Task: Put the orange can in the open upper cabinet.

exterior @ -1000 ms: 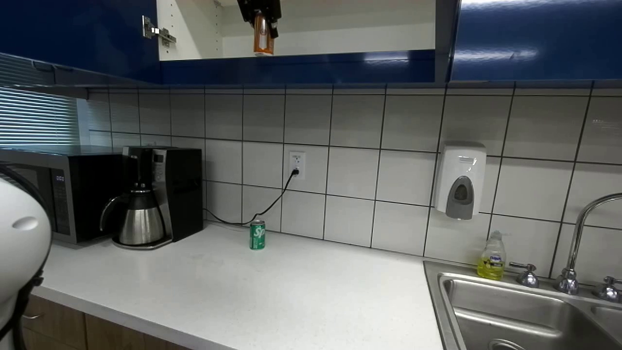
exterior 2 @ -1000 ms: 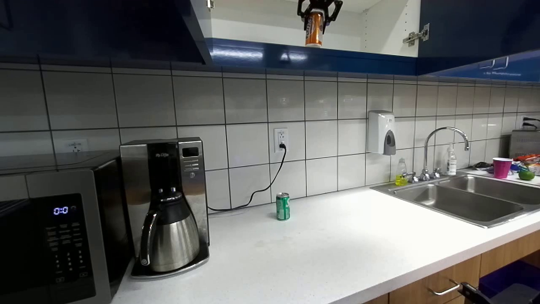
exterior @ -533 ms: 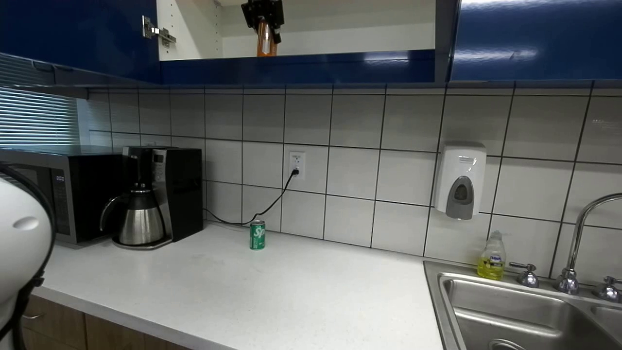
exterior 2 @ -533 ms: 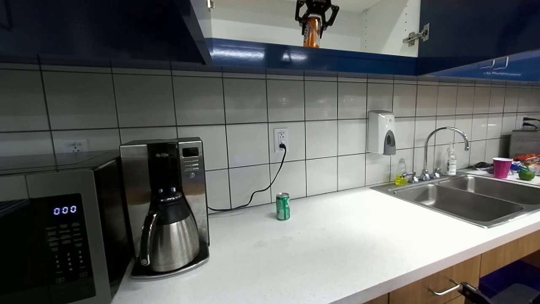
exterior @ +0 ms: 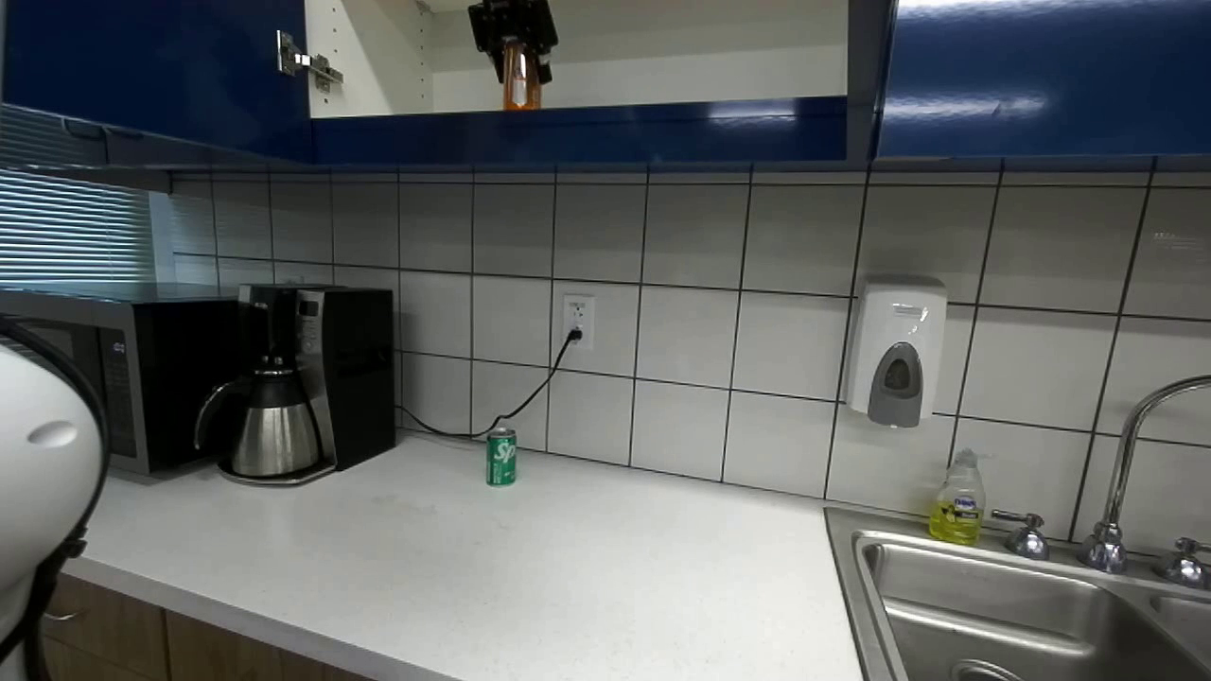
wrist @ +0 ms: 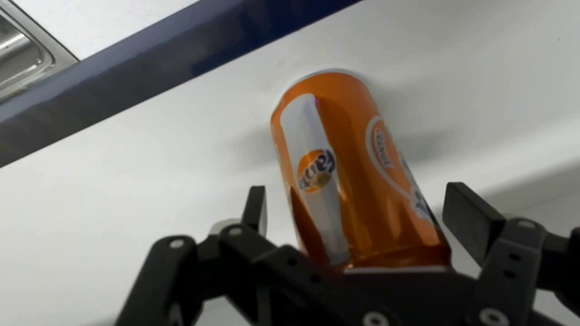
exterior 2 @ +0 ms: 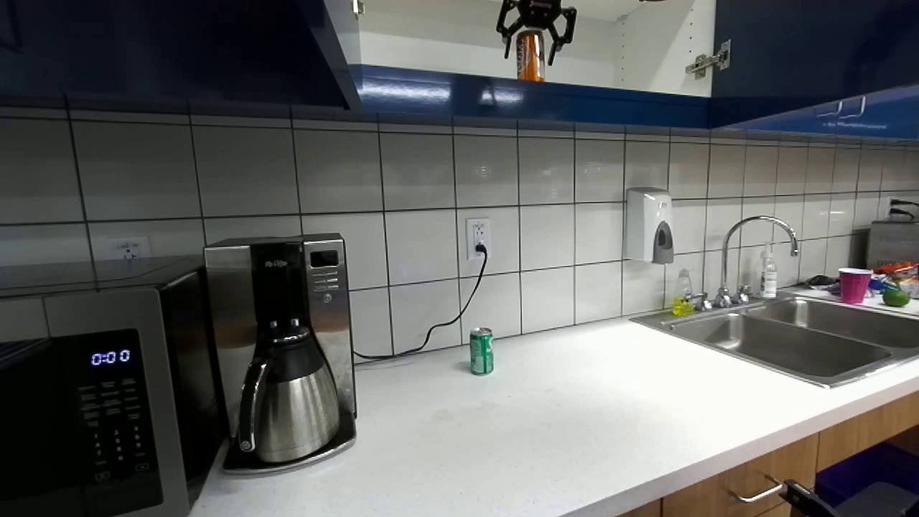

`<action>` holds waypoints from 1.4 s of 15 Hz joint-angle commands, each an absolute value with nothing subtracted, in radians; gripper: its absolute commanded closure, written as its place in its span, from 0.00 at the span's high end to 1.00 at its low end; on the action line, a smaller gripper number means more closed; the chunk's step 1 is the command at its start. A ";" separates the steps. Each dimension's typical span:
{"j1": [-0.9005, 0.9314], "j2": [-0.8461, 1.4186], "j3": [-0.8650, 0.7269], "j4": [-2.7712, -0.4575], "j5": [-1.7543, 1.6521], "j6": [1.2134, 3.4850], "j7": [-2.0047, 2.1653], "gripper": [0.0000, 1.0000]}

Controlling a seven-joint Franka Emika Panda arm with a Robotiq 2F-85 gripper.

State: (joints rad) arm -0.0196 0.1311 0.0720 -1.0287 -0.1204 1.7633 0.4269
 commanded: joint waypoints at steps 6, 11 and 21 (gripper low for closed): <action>-0.041 0.022 0.055 -1.107 -0.053 1.744 0.411 1.00; -0.052 -0.065 0.021 -1.203 -0.003 1.749 0.387 1.00; -0.039 -0.251 -0.033 -1.477 0.019 1.800 0.307 1.00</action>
